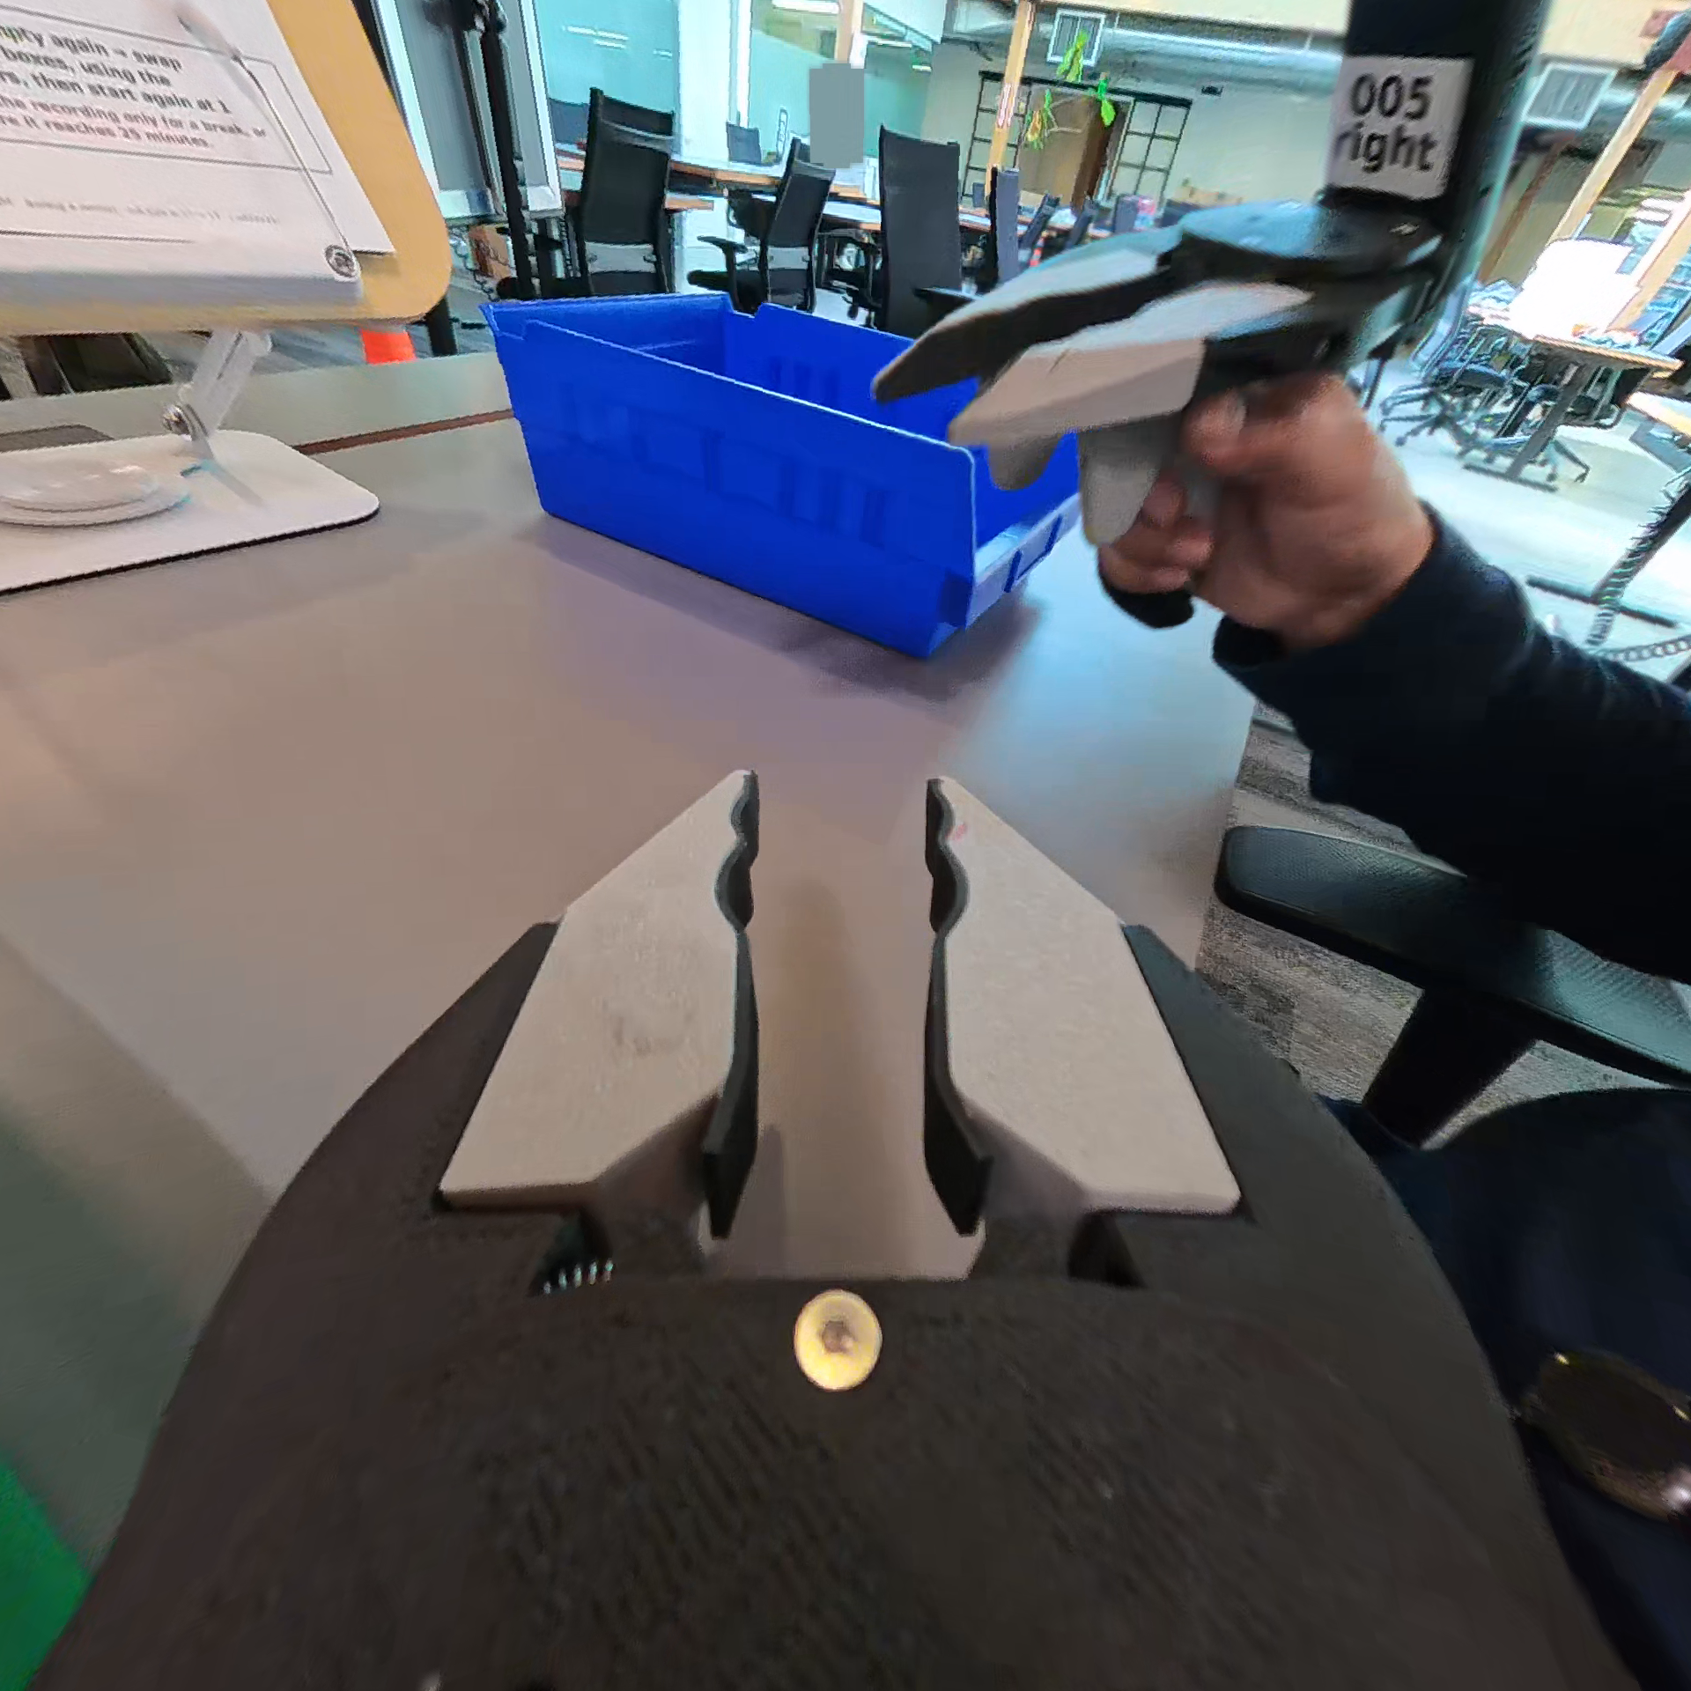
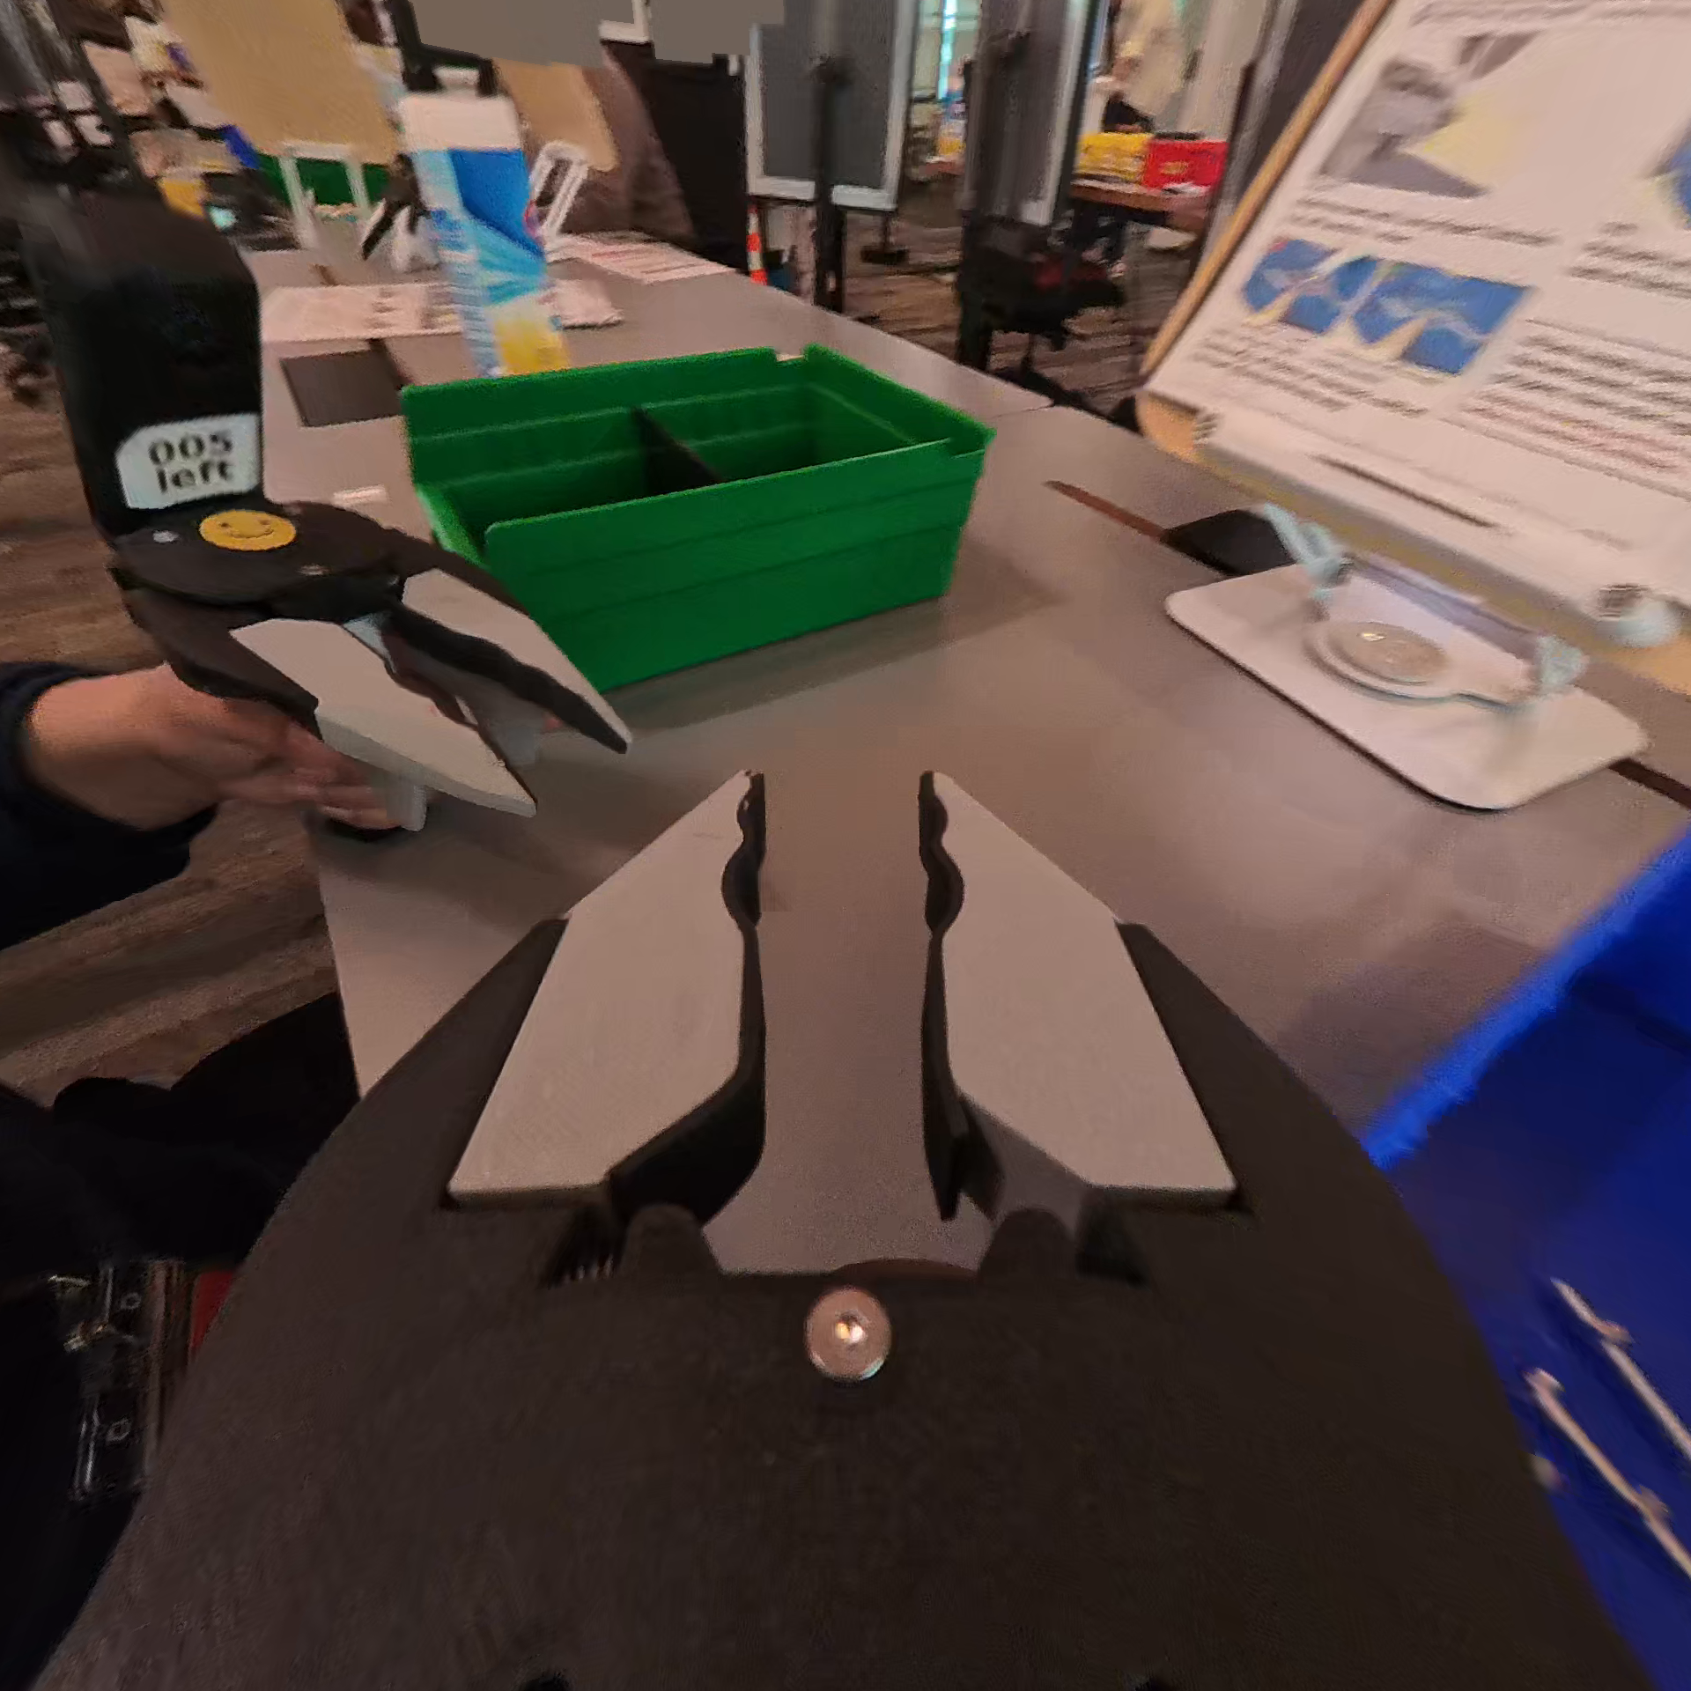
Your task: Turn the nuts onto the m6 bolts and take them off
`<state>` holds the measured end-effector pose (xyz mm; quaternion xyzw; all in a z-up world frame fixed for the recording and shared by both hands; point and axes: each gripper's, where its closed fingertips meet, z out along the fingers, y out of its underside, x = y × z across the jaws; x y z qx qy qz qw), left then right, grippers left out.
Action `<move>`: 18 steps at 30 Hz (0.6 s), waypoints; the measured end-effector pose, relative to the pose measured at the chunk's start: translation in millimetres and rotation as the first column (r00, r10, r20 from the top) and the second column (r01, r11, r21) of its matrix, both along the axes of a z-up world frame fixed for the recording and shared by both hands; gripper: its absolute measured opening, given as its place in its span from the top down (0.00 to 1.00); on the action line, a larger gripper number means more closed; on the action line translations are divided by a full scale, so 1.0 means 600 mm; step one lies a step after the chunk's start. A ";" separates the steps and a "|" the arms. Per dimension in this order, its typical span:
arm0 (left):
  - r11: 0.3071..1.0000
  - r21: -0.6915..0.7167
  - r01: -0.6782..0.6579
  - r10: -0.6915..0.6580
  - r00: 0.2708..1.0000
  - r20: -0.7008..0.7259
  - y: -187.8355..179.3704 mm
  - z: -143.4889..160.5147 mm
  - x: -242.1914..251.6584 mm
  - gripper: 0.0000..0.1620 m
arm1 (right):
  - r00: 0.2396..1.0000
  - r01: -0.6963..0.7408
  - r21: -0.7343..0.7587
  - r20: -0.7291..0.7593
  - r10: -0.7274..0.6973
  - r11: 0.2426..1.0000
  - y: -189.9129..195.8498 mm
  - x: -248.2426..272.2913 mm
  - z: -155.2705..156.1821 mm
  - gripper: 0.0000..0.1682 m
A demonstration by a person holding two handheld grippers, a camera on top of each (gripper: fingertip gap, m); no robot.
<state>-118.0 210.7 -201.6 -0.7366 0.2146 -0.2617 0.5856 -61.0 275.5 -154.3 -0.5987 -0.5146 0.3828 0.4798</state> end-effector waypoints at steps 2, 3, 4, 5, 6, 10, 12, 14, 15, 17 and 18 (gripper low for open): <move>1.000 -0.019 0.006 -0.006 1.000 -0.020 -0.015 -0.005 -0.001 0.78 | 0.999 -0.035 0.006 0.031 0.035 0.999 -0.017 -0.033 -0.028 0.81; 0.999 -0.039 0.011 -0.013 0.999 -0.042 -0.023 -0.011 -0.005 0.77 | 0.999 -0.036 0.023 0.040 0.035 0.999 -0.017 -0.045 -0.039 0.80; 0.998 -0.055 -0.001 -0.003 0.998 -0.066 -0.029 -0.015 -0.014 0.74 | 0.999 -0.030 0.048 0.047 0.028 0.998 -0.013 -0.055 -0.049 0.80; 0.998 -0.059 -0.017 0.013 0.997 -0.075 -0.036 -0.011 -0.027 0.72 | 0.998 -0.028 0.075 0.058 0.024 0.997 -0.009 -0.062 -0.059 0.80; 0.998 -0.058 -0.026 0.022 0.998 -0.066 -0.046 0.000 -0.042 0.71 | 0.997 -0.028 0.097 0.070 0.022 0.995 -0.005 -0.066 -0.070 0.80; 0.994 -0.028 -0.101 0.100 0.994 -0.034 -0.075 0.071 -0.134 0.72 | 0.992 -0.047 0.093 0.120 0.036 0.995 0.004 -0.068 -0.103 0.81; 0.982 -0.047 -0.183 0.177 0.977 -0.119 -0.072 0.083 -0.204 0.72 | 0.992 -0.046 0.062 0.119 0.039 0.997 0.008 -0.064 -0.107 0.81; 0.952 -0.047 -0.302 0.287 0.936 -0.203 -0.054 0.093 -0.288 0.72 | 0.994 -0.047 0.024 0.096 0.045 0.999 0.010 -0.061 -0.104 0.81; 0.937 -0.057 -0.345 0.325 0.920 -0.218 -0.042 0.102 -0.323 0.73 | 0.995 -0.048 0.008 0.085 0.047 0.999 0.011 -0.060 -0.102 0.81; 0.929 -0.082 -0.361 0.337 0.916 -0.219 -0.016 0.124 -0.369 0.73 | 0.997 -0.039 -0.009 0.070 0.040 0.999 0.017 -0.058 -0.098 0.81; 0.922 -0.087 -0.376 0.347 0.907 -0.239 0.001 0.133 -0.392 0.74 | 0.997 -0.034 -0.015 0.069 0.035 0.999 0.020 -0.057 -0.099 0.81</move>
